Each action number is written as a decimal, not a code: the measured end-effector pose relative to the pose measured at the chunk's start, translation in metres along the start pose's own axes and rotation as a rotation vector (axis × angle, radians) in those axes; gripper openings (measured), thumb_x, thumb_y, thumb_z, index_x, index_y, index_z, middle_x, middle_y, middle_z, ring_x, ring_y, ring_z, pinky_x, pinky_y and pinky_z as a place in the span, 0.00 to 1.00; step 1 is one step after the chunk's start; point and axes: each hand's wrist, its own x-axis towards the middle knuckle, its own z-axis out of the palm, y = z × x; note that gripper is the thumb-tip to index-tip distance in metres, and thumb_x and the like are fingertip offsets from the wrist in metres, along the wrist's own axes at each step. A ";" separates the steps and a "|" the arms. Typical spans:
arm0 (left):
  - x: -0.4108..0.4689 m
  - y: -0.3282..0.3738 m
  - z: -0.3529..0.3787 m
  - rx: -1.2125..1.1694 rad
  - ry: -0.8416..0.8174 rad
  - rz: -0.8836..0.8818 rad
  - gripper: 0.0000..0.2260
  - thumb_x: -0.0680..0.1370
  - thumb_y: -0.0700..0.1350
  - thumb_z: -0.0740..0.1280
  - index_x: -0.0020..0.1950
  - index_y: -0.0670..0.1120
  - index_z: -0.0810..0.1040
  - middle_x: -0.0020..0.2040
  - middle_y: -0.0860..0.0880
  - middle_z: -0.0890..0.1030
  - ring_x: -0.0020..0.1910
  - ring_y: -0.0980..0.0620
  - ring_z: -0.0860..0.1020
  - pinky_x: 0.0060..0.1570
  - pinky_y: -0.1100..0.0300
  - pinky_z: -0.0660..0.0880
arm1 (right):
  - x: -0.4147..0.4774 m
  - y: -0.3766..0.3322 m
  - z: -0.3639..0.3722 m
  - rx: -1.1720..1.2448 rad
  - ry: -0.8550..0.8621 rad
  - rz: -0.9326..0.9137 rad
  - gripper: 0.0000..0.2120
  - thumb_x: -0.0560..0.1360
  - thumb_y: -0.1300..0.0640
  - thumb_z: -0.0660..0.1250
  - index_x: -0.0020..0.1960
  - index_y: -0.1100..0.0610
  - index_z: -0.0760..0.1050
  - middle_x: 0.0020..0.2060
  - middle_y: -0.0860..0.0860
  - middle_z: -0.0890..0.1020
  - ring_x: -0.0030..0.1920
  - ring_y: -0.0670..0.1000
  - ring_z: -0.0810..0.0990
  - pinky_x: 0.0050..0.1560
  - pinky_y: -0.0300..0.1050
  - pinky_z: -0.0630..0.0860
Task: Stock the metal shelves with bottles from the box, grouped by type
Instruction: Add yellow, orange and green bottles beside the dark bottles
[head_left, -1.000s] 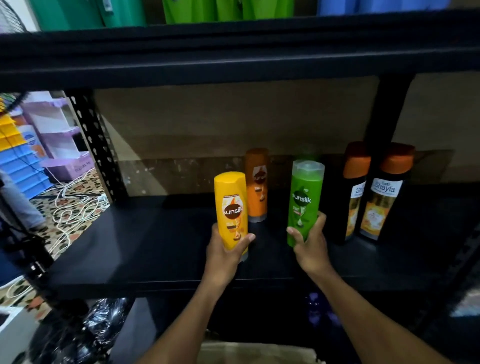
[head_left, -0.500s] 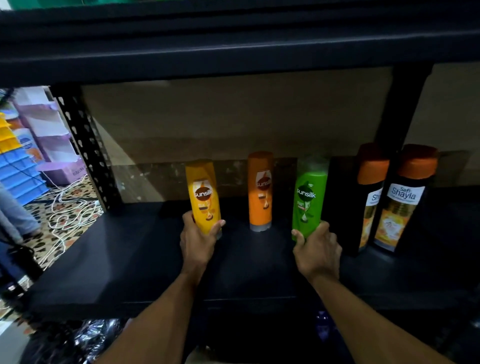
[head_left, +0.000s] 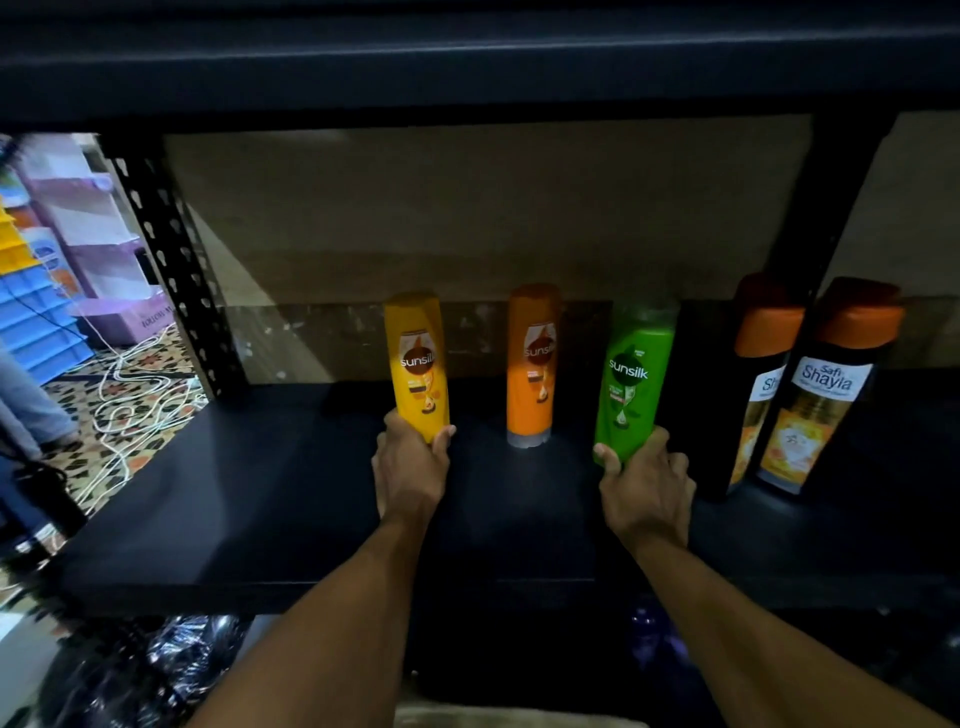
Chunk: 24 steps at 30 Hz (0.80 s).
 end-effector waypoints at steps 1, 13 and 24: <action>0.000 -0.001 0.000 0.006 0.001 0.000 0.27 0.78 0.60 0.69 0.68 0.45 0.65 0.62 0.41 0.75 0.59 0.40 0.76 0.59 0.45 0.74 | 0.000 -0.001 0.000 -0.001 -0.005 0.003 0.20 0.80 0.44 0.62 0.61 0.58 0.63 0.56 0.60 0.77 0.60 0.61 0.70 0.62 0.57 0.66; 0.000 -0.005 0.000 -0.185 0.065 0.054 0.33 0.78 0.49 0.73 0.77 0.47 0.59 0.68 0.44 0.72 0.66 0.43 0.73 0.64 0.43 0.74 | -0.006 -0.007 -0.008 0.006 0.004 0.017 0.20 0.80 0.45 0.64 0.60 0.60 0.64 0.55 0.63 0.76 0.59 0.64 0.72 0.60 0.58 0.67; 0.003 -0.008 0.003 -0.167 0.047 0.047 0.31 0.78 0.51 0.72 0.76 0.46 0.62 0.66 0.43 0.75 0.64 0.41 0.76 0.62 0.46 0.74 | -0.002 -0.003 -0.003 0.020 0.013 -0.005 0.20 0.80 0.44 0.64 0.59 0.58 0.63 0.55 0.61 0.77 0.59 0.63 0.72 0.60 0.58 0.67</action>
